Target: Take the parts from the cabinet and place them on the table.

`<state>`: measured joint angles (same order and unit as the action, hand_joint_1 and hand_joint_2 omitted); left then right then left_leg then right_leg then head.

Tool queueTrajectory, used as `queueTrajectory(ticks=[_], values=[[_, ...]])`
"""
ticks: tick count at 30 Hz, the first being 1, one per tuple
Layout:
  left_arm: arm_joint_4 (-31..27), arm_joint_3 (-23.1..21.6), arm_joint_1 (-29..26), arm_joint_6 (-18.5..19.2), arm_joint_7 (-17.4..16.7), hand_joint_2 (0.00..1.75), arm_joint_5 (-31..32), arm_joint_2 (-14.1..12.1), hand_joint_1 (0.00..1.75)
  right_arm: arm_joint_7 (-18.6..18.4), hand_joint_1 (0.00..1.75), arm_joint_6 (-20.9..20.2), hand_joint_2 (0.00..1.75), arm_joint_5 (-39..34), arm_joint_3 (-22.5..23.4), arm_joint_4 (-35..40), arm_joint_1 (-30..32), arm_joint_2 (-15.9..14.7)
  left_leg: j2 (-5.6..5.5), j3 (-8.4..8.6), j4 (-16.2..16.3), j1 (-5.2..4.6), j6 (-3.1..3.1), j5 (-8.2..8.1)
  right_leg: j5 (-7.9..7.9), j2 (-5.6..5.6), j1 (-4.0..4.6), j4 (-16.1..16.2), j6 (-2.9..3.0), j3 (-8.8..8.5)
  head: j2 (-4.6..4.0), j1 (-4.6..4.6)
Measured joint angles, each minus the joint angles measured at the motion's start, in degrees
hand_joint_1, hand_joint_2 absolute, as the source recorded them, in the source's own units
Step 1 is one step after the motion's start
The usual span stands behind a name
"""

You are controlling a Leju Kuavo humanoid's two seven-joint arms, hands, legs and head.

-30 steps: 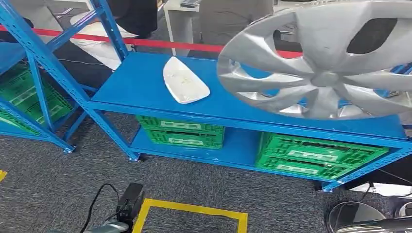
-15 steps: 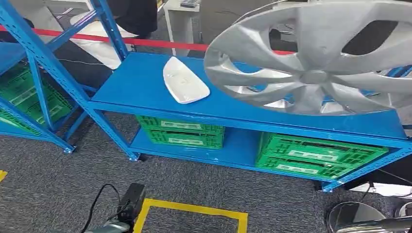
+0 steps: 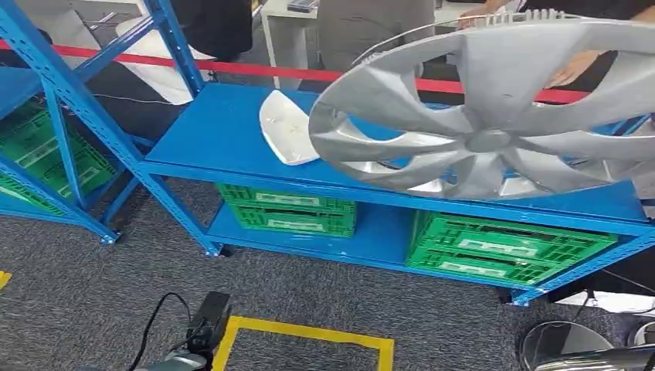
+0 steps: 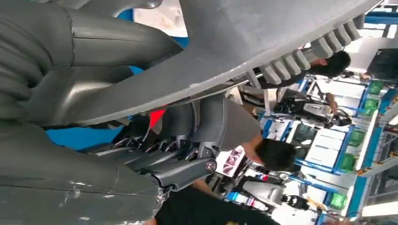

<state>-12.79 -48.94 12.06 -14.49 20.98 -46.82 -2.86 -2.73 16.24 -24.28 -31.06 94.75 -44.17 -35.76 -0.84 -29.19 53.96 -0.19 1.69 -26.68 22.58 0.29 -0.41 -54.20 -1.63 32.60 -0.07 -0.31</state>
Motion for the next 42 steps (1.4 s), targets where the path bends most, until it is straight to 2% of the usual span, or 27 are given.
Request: queueTrajectory(ticks=[12,19,25,29,30,31,32,34,35,36,37,38,39,40,42], values=[[0.00,0.00,-0.03,0.04,-0.02,0.00,0.35,0.00,0.00,-3.08,1.75,-0.74,1.75,0.26,1.29,1.07,-0.30,-0.20,0.02,0.00,0.00,0.00,0.00,0.00,0.00,0.01,0.00,0.00,0.00,0.01,0.00,0.00],[0.00,0.00,-0.02,0.04,-0.02,0.00,0.42,0.00,0.00,-3.13,1.75,-1.03,1.75,0.26,1.29,1.07,-0.73,-0.20,0.01,-0.04,0.12,-0.07,0.00,-0.01,-0.03,-0.01,-0.04,0.04,-0.04,0.00,0.00,0.00],[0.00,0.00,0.07,0.04,-0.24,0.00,0.61,-0.02,0.00,-2.82,1.75,-3.34,1.75,1.59,-0.06,1.05,-0.91,-0.07,0.00,-0.29,0.40,-0.17,0.10,-0.07,-0.14,-0.06,-0.28,0.03,-0.24,0.04,0.00,0.00],[0.00,0.00,0.28,0.04,-0.42,0.00,0.85,-0.02,0.00,-2.82,1.75,-3.02,1.75,2.16,-1.40,0.74,-1.31,0.35,-0.03,-0.56,0.60,-0.25,0.45,0.01,-0.40,-0.12,-0.31,0.23,-0.66,0.05,0.00,0.00],[-0.02,0.00,0.37,0.04,-0.46,0.00,0.87,0.04,0.00,-2.73,1.75,-2.95,1.75,1.69,-1.44,0.59,-1.69,0.37,-0.05,-0.34,-0.13,0.21,0.93,0.39,-0.41,-0.08,0.02,0.30,-0.91,0.07,0.00,0.00],[-0.02,0.00,0.40,0.04,-0.50,0.00,0.90,0.11,0.00,-2.56,1.75,-2.95,1.75,1.23,-1.42,0.46,-1.87,0.37,-0.02,-0.02,-0.56,0.44,1.10,0.68,0.38,-0.12,-0.32,-0.60,-0.92,0.41,0.00,0.04],[-0.02,0.00,0.49,0.02,-0.57,0.00,0.98,0.11,0.00,-2.32,1.75,-2.99,1.75,0.81,-1.49,0.26,-2.18,0.37,-0.03,-0.04,-0.68,0.49,1.26,0.82,2.36,-0.11,-0.23,-3.68,-0.99,1.85,0.00,0.22],[0.00,0.00,0.46,0.04,-0.61,0.00,1.03,0.15,0.00,-1.81,1.75,-3.19,1.75,0.31,-1.77,-0.19,-2.20,0.48,-0.04,-0.05,-0.67,0.49,1.26,0.81,6.58,-0.11,-0.37,-13.39,-1.30,6.18,0.00,0.24],[0.00,0.00,0.46,0.02,-0.61,0.00,1.03,0.18,0.00,-1.64,1.75,-3.35,1.75,0.15,-2.12,-0.53,-2.08,0.63,-0.08,-0.05,-0.63,0.49,1.26,0.78,7.91,-0.11,-0.47,-17.84,-1.48,8.36,0.00,0.24],[-0.02,0.00,0.44,0.04,-0.61,0.00,1.03,0.17,0.00,-1.38,1.75,-3.56,1.75,0.11,-2.49,-0.87,-1.86,0.81,-0.18,-0.02,-0.61,0.50,1.20,0.74,7.71,-0.12,-0.63,-19.56,-1.58,9.43,0.00,0.24],[-0.02,0.00,0.45,0.02,-0.61,0.00,1.03,0.22,0.00,-1.05,1.75,-3.76,1.75,0.11,-2.86,-1.14,-1.72,1.05,-0.40,0.07,-0.57,0.59,1.02,0.62,6.07,-0.15,-0.82,-17.88,-1.62,8.86,0.00,0.24],[0.00,0.00,0.46,0.04,-0.61,0.00,1.03,0.26,0.00,-0.72,1.75,-3.91,1.75,0.09,-3.32,-1.42,-1.65,1.20,-0.60,0.18,-0.43,0.73,0.76,0.44,3.54,-0.15,-0.96,-13.88,-1.62,7.08,0.00,0.24],[-0.02,0.00,0.49,0.04,-0.61,0.00,1.03,0.33,0.00,-0.39,1.75,-3.98,1.75,0.07,-3.67,-1.66,-1.59,1.38,-0.81,0.36,-0.17,0.93,0.37,0.15,0.59,-0.12,-1.11,-8.39,-1.67,4.51,0.00,0.24],[0.00,0.00,0.51,0.04,-0.61,0.00,1.03,0.31,0.00,0.15,1.75,-4.09,1.75,0.04,-3.85,-1.94,-1.50,1.66,-1.02,0.33,0.18,0.96,-0.07,-0.25,-1.61,0.07,-1.33,-2.98,-1.82,2.23,0.00,0.26],[0.00,0.00,0.51,0.04,-0.61,0.00,1.03,0.31,0.00,0.15,1.75,-4.09,1.75,0.04,-3.85,-1.94,-1.50,1.66,-1.02,0.33,0.18,0.96,-0.07,-0.25,-1.61,0.07,-1.33,-2.98,-1.82,2.23,0.00,0.26]])
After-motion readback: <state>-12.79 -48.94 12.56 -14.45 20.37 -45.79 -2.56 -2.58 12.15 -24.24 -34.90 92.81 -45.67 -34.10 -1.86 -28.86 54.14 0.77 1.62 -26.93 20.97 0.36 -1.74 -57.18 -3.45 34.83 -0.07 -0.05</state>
